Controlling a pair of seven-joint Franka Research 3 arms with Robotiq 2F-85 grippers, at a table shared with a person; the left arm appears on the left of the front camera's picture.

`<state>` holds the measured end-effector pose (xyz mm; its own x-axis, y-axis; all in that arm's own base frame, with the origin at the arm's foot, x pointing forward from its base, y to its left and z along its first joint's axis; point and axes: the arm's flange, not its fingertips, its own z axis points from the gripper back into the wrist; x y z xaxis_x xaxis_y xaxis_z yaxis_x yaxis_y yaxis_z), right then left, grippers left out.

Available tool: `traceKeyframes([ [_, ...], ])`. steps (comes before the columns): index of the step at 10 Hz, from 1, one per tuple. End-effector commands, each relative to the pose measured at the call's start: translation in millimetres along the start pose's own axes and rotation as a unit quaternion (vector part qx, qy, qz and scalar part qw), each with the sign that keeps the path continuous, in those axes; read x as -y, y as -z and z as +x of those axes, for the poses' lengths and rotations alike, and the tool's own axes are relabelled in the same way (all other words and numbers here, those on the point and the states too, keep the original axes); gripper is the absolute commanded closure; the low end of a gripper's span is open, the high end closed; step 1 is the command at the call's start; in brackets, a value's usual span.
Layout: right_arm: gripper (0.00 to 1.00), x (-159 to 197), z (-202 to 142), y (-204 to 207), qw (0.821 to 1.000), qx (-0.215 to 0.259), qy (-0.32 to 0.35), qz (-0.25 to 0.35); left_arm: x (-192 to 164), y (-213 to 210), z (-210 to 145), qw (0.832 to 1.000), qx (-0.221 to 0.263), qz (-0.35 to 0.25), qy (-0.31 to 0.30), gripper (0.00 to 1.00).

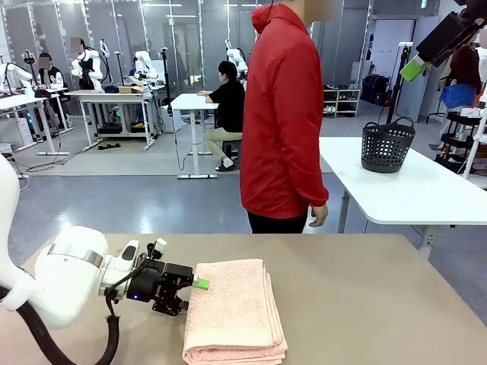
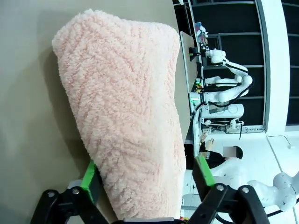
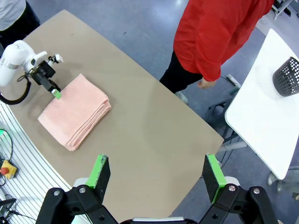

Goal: Fold the towel.
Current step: Pick up the 100 cm Hotel Towel and place it on the left side of the table.

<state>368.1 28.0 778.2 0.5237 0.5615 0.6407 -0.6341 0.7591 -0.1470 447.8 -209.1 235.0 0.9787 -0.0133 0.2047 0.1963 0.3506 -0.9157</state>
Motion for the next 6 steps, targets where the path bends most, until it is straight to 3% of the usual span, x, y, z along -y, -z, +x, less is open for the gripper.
traceKeyframes([
  [1,0.00,0.1,-1.5,-0.9,1.000,-0.002,0.002,-0.002,-2.7,2.4,4.8,1.000,-0.012,0.002,-0.003,0.59],
  [2,0.00,0.1,-1.5,-0.9,1.000,-0.002,0.002,-0.002,-3.2,1.3,5.5,1.000,-0.014,0.005,-0.004,1.00],
  [3,0.00,0.1,-1.5,-0.9,1.000,-0.002,0.002,-0.002,-3.5,0.0,5.4,1.000,-0.016,0.009,-0.005,0.62],
  [4,0.00,0.1,-1.5,-0.9,1.000,-0.002,0.002,-0.002,-2.6,-2.3,5.2,1.000,-0.015,0.013,-0.004,1.00],
  [6,0.00,0.1,-1.5,-0.9,1.000,-0.002,0.002,-0.002,-2.8,-7.5,4.8,1.000,-0.015,0.017,-0.006,1.00],
])
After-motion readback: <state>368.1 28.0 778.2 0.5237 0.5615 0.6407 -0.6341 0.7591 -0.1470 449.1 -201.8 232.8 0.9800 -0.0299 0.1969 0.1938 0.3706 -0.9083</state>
